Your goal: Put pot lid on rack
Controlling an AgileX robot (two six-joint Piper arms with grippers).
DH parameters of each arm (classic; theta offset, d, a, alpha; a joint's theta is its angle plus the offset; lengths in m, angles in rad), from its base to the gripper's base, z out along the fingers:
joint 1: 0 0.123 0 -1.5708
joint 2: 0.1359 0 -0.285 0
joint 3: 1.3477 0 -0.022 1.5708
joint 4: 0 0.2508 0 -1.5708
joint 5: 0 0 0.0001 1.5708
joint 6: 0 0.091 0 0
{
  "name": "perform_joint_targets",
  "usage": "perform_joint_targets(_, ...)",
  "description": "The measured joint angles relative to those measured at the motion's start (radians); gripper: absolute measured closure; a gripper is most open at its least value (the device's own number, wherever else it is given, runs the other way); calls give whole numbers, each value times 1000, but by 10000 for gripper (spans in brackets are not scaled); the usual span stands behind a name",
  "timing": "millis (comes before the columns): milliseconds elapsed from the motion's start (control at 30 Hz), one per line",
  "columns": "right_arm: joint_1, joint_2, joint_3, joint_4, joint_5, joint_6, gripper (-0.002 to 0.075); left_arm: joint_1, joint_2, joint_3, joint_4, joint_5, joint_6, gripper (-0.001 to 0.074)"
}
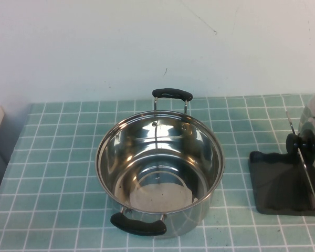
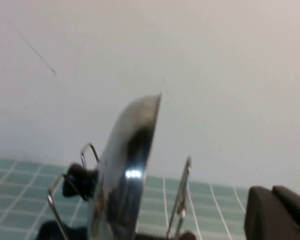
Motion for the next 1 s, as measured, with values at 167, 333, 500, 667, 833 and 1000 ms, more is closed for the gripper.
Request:
perform_joint_targets(167, -116, -52, 9, -236, 229, 266, 727, 0, 0, 0, 0, 0, 0, 737)
perform_joint_targets(333, -108, -58, 9, -286, 358, 310, 727, 0, 0, 0, 0, 0, 0, 737)
perform_joint_targets(500, -26, -58, 7, -284, 453, 325, 727, 0, 0, 0, 0, 0, 0, 737)
perform_joint_targets(667, 6, -58, 5, -284, 457, 390, 727, 0, 0, 0, 0, 0, 0, 737)
perform_joint_targets(833, 9, -58, 5, -293, 461, 428, 727, 0, 0, 0, 0, 0, 0, 737)
perform_joint_targets(1000, 9, -58, 5, -297, 463, 430, 727, 0, 0, 0, 0, 0, 0, 737)
